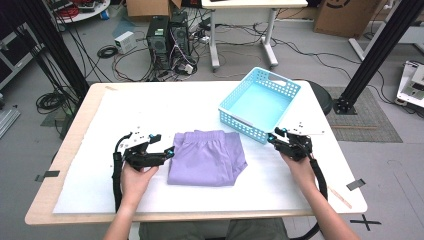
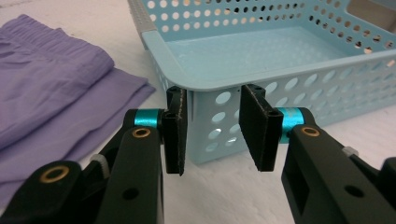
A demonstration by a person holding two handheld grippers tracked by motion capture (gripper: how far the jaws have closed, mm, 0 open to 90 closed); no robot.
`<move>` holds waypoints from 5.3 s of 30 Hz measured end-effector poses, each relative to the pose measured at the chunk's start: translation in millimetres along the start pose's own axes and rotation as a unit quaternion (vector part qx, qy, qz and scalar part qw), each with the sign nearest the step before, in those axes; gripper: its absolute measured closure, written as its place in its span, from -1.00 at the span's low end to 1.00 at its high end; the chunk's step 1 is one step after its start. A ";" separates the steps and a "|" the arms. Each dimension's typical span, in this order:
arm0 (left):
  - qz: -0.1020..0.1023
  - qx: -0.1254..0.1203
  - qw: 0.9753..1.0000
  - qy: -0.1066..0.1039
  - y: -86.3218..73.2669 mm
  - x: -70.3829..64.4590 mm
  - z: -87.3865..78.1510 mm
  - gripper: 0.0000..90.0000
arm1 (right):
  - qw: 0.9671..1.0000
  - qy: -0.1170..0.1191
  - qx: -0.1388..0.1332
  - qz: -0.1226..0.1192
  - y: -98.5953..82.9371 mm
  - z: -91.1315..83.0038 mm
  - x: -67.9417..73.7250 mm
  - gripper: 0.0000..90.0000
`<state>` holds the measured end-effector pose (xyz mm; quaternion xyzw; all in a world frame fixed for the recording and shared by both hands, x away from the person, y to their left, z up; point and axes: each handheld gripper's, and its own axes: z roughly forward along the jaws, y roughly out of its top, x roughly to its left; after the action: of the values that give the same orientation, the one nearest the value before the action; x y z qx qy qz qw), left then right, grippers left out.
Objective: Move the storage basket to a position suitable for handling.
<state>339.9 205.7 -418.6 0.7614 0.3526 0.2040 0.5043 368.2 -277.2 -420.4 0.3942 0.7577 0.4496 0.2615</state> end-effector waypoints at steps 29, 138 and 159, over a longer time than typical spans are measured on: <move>0.009 0.022 1.000 -0.011 -2.3 -6.7 11.1 -0.36 | 1.000 0.003 -0.023 -0.006 29.2 25.6 50.9 -0.16; -0.026 0.018 1.000 0.002 31.4 -29.4 70.6 -0.44 | 0.993 0.104 0.021 -0.061 27.4 40.5 -41.8 -0.05; -0.050 0.003 0.999 0.020 47.7 8.5 82.1 -0.06 | 0.995 0.085 0.022 -0.045 42.3 45.1 -30.1 0.23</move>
<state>416.1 149.2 -409.1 0.7400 0.4009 0.1932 0.5043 433.9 -268.8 -402.3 0.3257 0.8037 0.4529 0.2070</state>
